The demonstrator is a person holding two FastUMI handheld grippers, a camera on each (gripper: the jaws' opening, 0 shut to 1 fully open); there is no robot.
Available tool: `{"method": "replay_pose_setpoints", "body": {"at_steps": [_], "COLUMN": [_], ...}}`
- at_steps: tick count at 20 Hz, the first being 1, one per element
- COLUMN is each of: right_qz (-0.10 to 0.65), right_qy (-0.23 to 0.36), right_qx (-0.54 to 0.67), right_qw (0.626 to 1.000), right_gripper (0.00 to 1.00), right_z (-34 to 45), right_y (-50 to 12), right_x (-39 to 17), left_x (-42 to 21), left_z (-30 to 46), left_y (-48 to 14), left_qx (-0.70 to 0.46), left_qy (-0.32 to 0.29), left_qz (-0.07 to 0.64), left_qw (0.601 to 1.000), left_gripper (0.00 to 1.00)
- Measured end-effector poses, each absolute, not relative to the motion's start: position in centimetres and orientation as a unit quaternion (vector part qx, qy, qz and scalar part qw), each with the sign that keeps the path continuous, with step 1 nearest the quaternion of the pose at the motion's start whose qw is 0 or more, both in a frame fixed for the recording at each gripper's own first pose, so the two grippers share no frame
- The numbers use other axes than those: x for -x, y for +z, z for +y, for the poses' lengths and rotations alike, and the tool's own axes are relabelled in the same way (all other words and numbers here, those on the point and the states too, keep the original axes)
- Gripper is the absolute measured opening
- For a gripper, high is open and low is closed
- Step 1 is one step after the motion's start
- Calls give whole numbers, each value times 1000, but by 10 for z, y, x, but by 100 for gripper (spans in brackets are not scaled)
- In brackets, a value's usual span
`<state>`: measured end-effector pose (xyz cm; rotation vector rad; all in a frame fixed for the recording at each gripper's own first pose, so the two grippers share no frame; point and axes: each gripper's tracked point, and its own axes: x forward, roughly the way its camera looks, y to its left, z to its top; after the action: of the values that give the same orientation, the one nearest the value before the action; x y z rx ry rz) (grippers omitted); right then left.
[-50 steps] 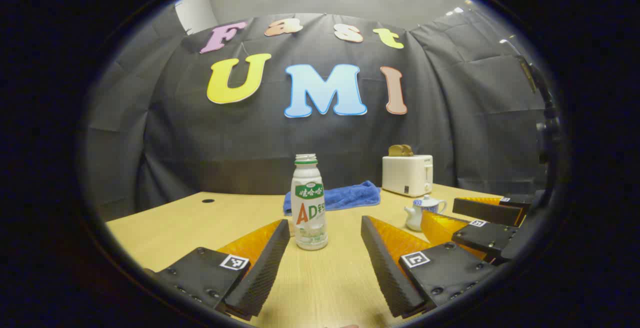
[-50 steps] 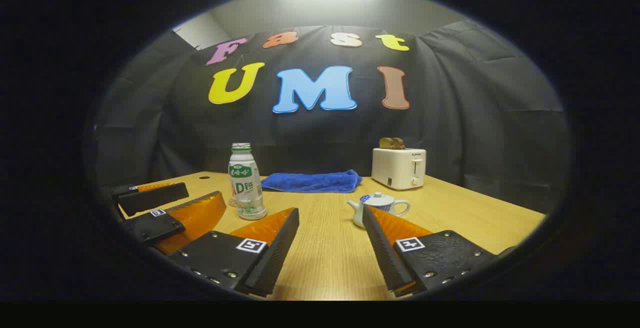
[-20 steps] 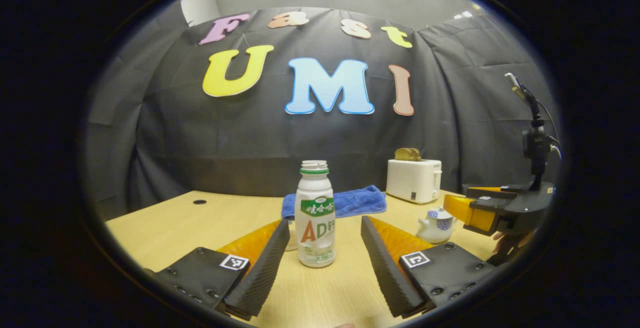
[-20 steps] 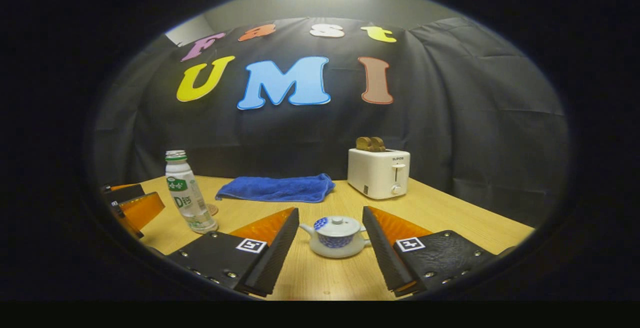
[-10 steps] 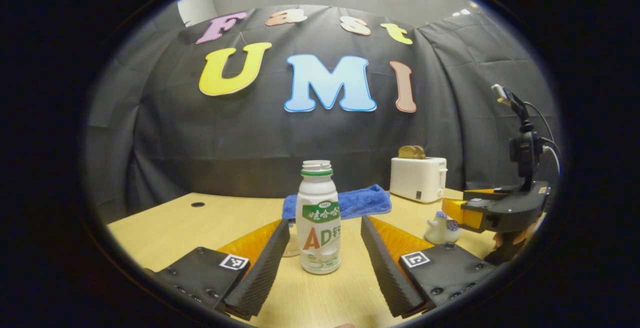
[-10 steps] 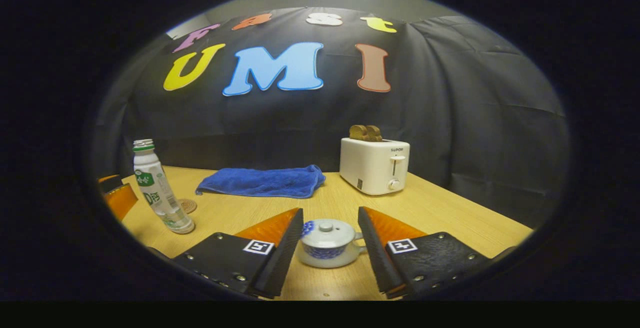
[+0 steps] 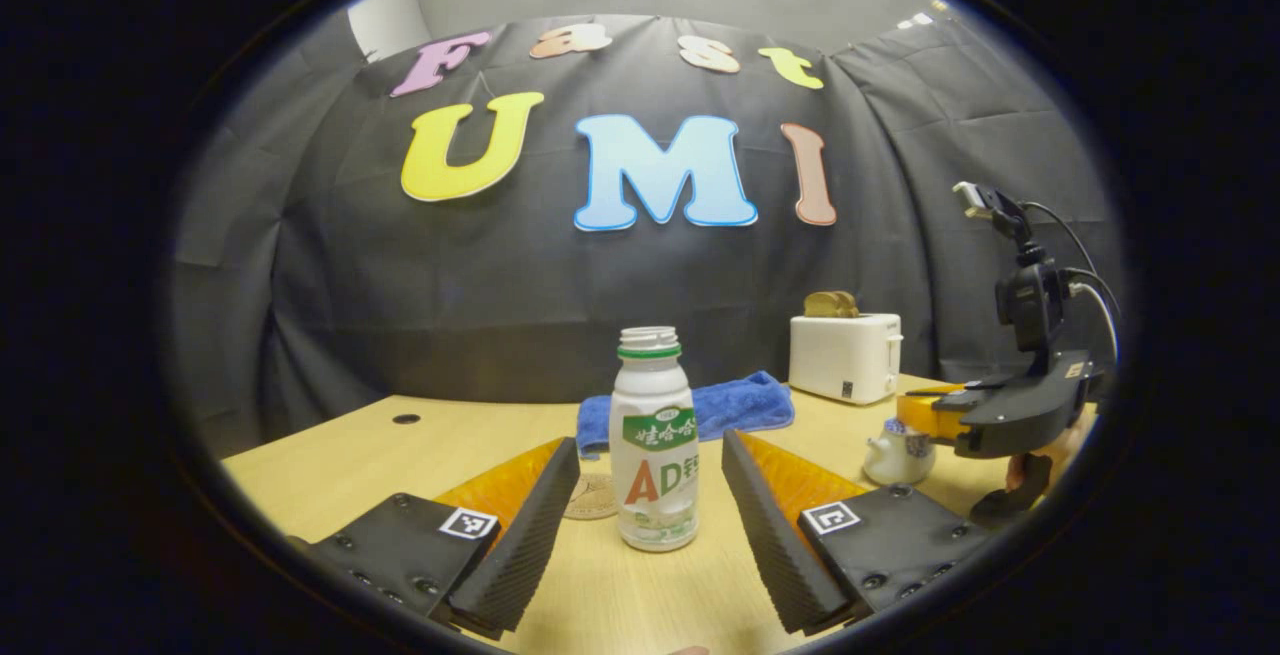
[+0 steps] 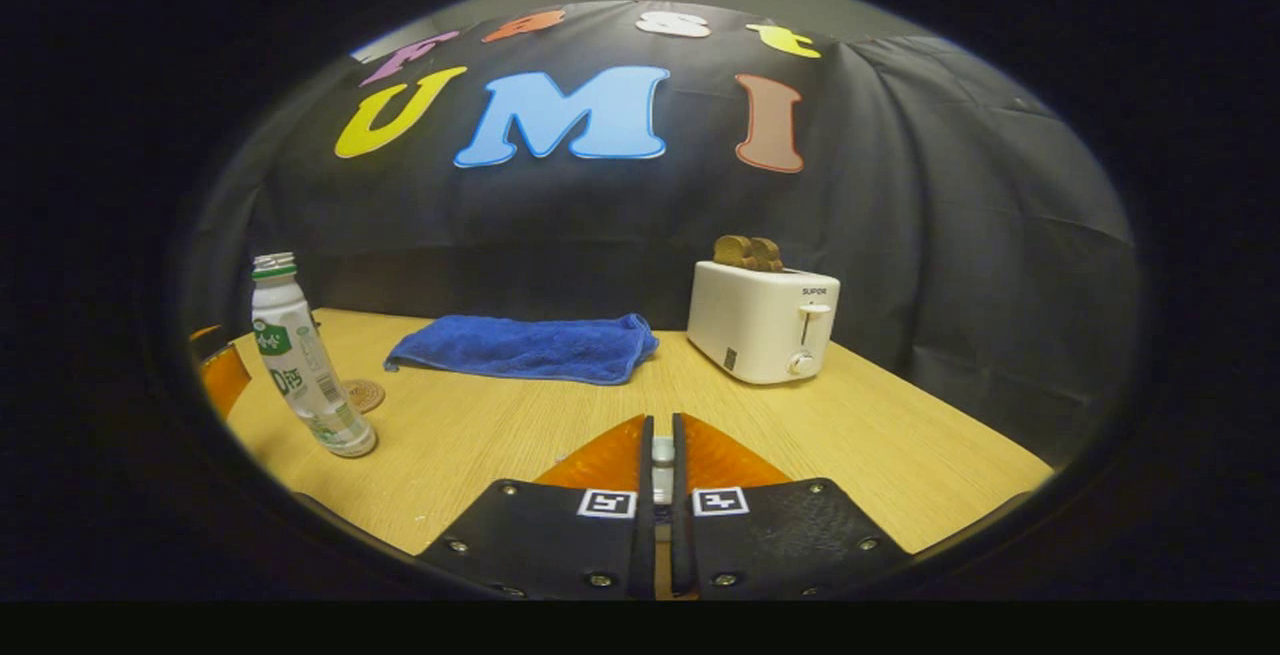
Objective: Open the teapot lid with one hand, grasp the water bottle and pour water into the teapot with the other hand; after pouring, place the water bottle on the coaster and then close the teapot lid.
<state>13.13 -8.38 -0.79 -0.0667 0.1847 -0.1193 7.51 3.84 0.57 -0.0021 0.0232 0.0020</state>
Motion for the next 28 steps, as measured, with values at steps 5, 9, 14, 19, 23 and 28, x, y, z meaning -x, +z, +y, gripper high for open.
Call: {"method": "replay_pose_setpoints", "body": {"at_steps": [5, 9, 14, 19, 23, 28], "right_qz": [82, 29, 19, 10, 7, 7], "right_qy": [-46, -51, -35, -29, -25, -20], "right_qx": [16, 31, 32, 30, 28, 28], "right_qw": [995, 998, 999, 999, 999, 999], "right_gripper": [6, 6, 6, 6, 6, 6], "right_z": [-83, -85, -75, -73, -73, -71], "right_y": [-1, 29, 28, 32, 31, 29], "right_x": [-127, -117, -111, -107, -105, -104], "left_x": [-78, -83, -100, -123, -145, -148], "left_z": [36, 31, 26, 25, 35, 43], "left_y": [-5, -6, -8, -15, -29, -27], "left_qx": [8, 0, -10, -19, 11, 12], "left_qy": [-4, -4, 7, 10, 19, 34], "left_qz": [24, 23, 19, 20, 45, 46], "left_qw": [1000, 1000, 1000, 1000, 999, 998], "left_gripper": [100, 98, 95, 100, 100, 96]}}
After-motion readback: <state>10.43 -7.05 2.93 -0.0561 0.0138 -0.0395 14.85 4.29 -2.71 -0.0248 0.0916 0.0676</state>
